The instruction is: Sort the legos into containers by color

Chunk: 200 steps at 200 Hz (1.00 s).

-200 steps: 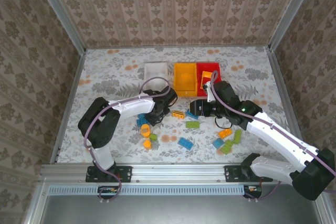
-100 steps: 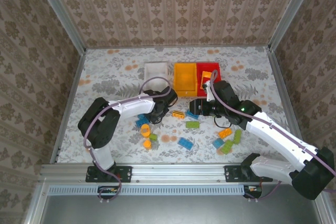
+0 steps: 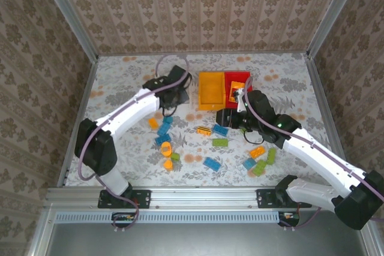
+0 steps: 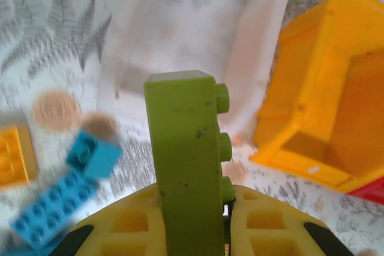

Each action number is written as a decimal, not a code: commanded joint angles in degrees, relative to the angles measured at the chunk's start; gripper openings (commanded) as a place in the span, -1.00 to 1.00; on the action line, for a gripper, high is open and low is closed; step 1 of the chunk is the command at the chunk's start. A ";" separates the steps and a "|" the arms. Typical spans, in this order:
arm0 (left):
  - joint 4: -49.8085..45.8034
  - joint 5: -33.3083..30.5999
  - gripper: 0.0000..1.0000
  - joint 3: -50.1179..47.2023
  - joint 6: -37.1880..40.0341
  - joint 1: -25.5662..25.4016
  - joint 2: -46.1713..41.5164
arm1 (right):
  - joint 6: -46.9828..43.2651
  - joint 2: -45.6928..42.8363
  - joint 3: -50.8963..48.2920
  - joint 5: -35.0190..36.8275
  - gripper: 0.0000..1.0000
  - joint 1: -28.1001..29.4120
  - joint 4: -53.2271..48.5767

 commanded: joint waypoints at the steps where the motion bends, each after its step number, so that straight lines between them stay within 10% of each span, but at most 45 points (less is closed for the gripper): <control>1: 0.43 7.05 -0.65 4.81 14.86 3.76 5.48 | 2.59 1.35 2.62 2.39 0.14 0.30 2.71; 100: 0.13 10.35 -0.48 14.82 18.29 6.71 21.10 | 3.73 3.17 3.87 6.08 0.14 0.31 -1.16; 200: -0.50 9.53 -0.15 11.11 16.67 6.20 16.10 | 8.97 3.32 -0.90 16.81 0.12 0.39 -15.45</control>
